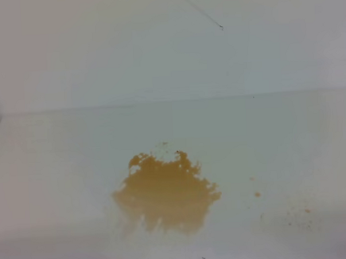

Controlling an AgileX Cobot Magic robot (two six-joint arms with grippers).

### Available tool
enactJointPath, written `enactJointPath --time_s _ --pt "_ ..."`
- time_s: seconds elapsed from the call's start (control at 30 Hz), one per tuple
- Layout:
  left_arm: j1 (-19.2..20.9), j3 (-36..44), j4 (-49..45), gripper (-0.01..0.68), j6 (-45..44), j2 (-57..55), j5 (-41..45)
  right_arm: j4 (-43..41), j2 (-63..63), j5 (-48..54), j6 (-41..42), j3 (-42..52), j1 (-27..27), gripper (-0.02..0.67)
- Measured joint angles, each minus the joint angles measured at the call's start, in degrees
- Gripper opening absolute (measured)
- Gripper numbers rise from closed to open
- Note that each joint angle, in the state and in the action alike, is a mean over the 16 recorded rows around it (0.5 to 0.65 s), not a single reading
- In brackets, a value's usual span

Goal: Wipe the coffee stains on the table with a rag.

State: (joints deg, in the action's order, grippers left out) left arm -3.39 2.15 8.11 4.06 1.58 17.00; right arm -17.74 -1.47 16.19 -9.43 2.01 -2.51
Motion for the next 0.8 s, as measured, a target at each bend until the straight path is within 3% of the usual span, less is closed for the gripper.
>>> enactJointPath --time_s 0.3,0.5,0.63,0.8 --pt "0.0 0.0 0.0 0.001 0.0 0.0 0.0 1.3 0.0 -14.3 -2.6 -0.1 0.0 -0.003" --pt "0.0 0.0 0.0 0.001 0.0 0.0 0.0 2.5 0.1 -24.6 -10.1 -2.3 0.0 -0.003" --pt "0.0 0.0 0.0 0.001 0.0 0.0 0.0 2.5 1.0 -24.4 -15.6 -6.5 0.0 -0.003" --pt "0.0 0.0 0.0 0.001 0.0 0.0 0.0 1.6 5.4 -14.1 -18.8 -14.4 0.0 -0.003"
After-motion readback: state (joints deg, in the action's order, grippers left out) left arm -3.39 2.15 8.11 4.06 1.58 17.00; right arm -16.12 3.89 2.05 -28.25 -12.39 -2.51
